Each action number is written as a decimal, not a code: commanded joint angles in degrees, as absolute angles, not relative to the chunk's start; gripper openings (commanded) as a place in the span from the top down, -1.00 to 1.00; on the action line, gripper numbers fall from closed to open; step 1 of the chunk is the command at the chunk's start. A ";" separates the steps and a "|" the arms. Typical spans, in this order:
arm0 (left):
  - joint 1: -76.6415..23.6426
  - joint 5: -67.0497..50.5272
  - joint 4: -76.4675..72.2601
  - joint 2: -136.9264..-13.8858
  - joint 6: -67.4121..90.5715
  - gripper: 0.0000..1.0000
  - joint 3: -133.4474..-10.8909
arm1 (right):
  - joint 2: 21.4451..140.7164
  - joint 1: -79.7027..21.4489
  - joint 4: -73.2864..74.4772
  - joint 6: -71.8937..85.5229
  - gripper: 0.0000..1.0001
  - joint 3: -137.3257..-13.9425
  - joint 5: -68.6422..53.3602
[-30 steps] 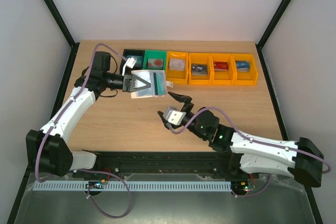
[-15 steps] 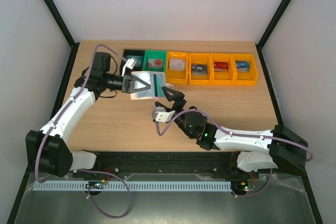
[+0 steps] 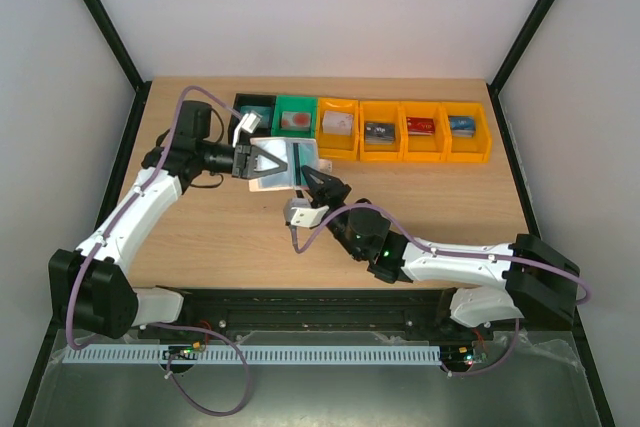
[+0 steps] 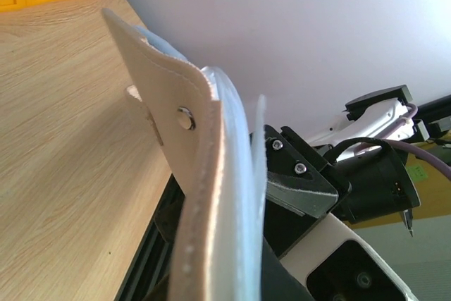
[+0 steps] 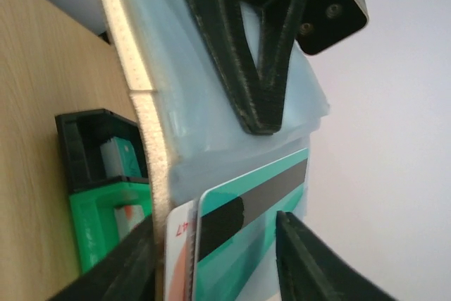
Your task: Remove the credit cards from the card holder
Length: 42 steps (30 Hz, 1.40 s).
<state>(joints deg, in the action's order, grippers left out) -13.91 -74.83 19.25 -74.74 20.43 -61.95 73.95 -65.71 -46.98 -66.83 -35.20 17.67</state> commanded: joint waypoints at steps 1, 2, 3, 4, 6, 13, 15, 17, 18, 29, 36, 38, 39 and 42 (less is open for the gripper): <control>-14.11 -76.76 18.18 -73.30 20.39 0.96 -61.48 | 72.90 -66.05 -46.82 -65.19 0.31 -37.18 18.02; -14.10 -76.73 18.06 -73.30 20.32 0.96 -61.45 | 72.64 -66.01 -46.26 -64.34 0.41 -37.34 18.18; -14.13 -76.75 18.10 -73.30 20.26 0.96 -61.37 | 72.42 -66.05 -45.40 -63.27 0.47 -37.69 18.33; -14.10 -76.73 18.06 -73.30 20.22 0.96 -61.28 | 72.16 -66.02 -44.36 -62.41 0.53 -38.03 18.51; -14.08 -76.67 18.06 -73.28 20.10 0.96 -61.09 | 71.68 -66.02 -42.73 -61.01 0.71 -38.27 18.39; -14.08 -75.86 18.02 -72.69 19.64 0.96 -60.19 | 70.70 -66.01 -42.69 -59.71 0.97 -38.45 17.07; -14.07 -74.72 17.02 -72.69 20.64 0.73 -59.20 | 70.64 -66.08 -43.38 -59.47 0.97 -38.62 16.01; -14.14 -74.25 14.42 -72.85 22.75 0.34 -57.76 | 71.02 -66.05 -44.13 -59.61 0.97 -38.74 15.12; -14.22 -74.47 12.90 -72.88 24.20 0.18 -57.08 | 71.42 -66.09 -44.44 -59.93 0.97 -38.90 14.96; -14.42 -73.98 7.86 -72.97 28.72 -0.38 -54.33 | 75.06 -69.85 -46.39 -68.87 0.97 -39.29 16.11; -14.33 -72.93 8.04 -73.00 27.94 0.74 -53.80 | 73.52 -70.40 -46.95 -69.81 0.97 -37.91 15.27; -14.33 -72.71 8.24 -73.08 27.54 0.95 -53.79 | 72.63 -70.40 -47.57 -69.52 0.65 -37.11 14.41; -14.25 -72.80 8.39 -73.12 27.37 0.96 -53.86 | 72.03 -70.48 -48.11 -68.75 0.36 -36.64 13.75; -13.86 -73.65 9.33 -73.00 26.34 0.96 -54.60 | 69.15 -70.49 -48.16 -65.16 -0.13 -35.62 11.89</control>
